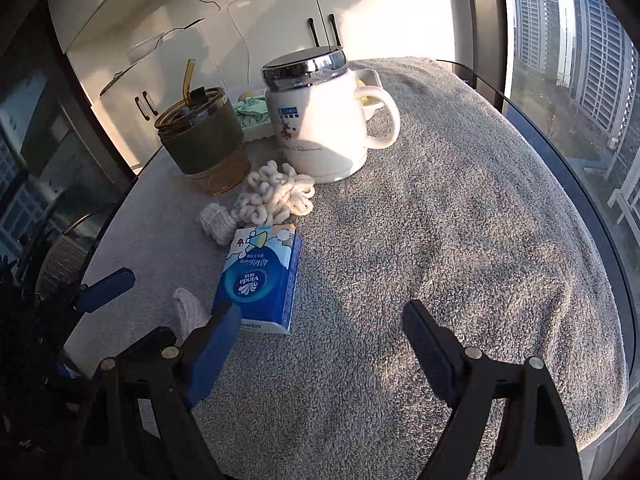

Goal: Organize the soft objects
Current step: 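Grasp the white knitted cloth with the left tool while the right grasps the Vinda tissue pack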

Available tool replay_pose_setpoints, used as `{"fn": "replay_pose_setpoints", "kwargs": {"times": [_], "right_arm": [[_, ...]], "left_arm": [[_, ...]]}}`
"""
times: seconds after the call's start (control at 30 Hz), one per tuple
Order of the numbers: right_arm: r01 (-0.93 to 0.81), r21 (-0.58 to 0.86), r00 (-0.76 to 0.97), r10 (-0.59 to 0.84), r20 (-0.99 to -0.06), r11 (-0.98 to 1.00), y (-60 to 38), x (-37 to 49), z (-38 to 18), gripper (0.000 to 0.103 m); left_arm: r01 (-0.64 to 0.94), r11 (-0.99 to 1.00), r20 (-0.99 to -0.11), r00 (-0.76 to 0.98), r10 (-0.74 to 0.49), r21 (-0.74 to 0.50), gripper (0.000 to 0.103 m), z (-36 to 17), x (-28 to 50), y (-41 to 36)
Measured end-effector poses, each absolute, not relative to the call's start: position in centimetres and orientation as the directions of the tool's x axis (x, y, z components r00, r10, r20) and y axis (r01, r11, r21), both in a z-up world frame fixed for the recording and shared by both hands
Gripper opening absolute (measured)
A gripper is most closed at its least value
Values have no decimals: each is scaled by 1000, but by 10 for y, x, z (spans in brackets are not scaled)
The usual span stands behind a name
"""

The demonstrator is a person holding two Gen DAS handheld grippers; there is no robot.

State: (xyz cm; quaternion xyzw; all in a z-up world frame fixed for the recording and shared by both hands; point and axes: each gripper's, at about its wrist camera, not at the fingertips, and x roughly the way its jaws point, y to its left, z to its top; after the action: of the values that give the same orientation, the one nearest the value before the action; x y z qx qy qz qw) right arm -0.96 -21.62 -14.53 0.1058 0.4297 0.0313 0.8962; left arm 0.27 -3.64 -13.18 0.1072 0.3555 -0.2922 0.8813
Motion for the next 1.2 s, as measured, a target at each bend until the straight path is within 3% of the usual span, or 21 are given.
{"fn": "replay_pose_setpoints", "kwargs": {"times": [0.33, 0.6, 0.73, 0.97, 1.2], "right_arm": [[53, 214, 622, 136, -771, 975, -224, -14, -148, 85], [52, 247, 600, 168, -782, 968, -220, -4, -154, 85], [32, 252, 592, 186, -785, 967, -212, 7, -153, 85], [-4, 275, 569, 228, -790, 961, -185, 34, -155, 85], [51, 90, 512, 51, -857, 995, -159, 59, -171, 85]], "left_arm": [[599, 800, -721, 567, -398, 30, 73, -151, 14, -49], [545, 837, -719, 561, -411, -54, 71, -164, 24, -44], [549, 834, -703, 573, -421, -53, 54, -164, 21, -42], [575, 817, -685, 580, -441, -39, 52, -165, 12, -42], [581, 812, -680, 574, -457, -56, 52, -165, 10, -38]]}}
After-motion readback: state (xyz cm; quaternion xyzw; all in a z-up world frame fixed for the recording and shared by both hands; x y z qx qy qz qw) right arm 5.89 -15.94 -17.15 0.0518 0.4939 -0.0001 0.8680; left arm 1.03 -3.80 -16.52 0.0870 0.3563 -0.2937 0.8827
